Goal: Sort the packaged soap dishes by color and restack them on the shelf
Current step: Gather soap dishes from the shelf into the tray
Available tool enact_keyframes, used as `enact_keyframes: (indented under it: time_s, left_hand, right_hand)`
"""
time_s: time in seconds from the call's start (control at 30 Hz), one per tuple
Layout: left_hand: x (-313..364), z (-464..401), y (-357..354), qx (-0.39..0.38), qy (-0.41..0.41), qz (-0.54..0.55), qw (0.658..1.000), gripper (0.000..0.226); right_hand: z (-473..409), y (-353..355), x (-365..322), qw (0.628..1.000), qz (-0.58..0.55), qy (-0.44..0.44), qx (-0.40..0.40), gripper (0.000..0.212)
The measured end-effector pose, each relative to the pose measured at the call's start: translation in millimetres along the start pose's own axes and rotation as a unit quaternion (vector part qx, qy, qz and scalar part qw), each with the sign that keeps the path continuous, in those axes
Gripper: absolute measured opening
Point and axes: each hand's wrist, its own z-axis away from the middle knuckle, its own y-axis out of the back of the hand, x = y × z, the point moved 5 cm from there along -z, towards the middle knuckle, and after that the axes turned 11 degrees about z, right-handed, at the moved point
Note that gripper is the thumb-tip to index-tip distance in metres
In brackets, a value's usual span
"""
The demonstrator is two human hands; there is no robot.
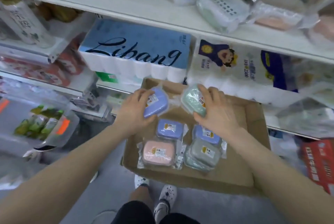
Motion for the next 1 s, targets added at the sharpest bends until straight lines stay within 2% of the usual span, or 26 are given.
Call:
enact_keyframes:
  time_s: [0.13,0.27,0.57,0.7,0.87,1.0]
  left_hand:
    - [-11,-1,-66,-0.108,0.001,-0.036,0.993,0.070]
    - [-25,-16,-110,-0.149,0.031,-0.051,0.987,0.071]
    - [-67,-82,-173,-0.181,-0.011,-0.072,0.981,0.074]
    - [-80,-89,-194,-0.232,-0.014,-0.132,0.964,0.074]
    - [-80,-82,-195,-0.261,0.008,-0.146,0.954,0.069]
    - [-69,-76,-172,-0.239,0.010,-0.105,0.965,0.066]
  right_hand:
    - [22,-68,30,0.992,0.001,-0.061,-0.113,0.100]
    - [16,-117,47,0.985,0.005,-0.066,-0.158,0.101]
    - [-22,-205,62,0.985,0.040,-0.036,-0.162,0.093]
    - [-22,-228,56,0.981,0.061,-0.018,-0.182,0.091]
    - [-25,-223,56,0.978,0.050,-0.005,-0.201,0.077]
    - [-27,-184,49,0.987,0.042,0.013,-0.154,0.062]
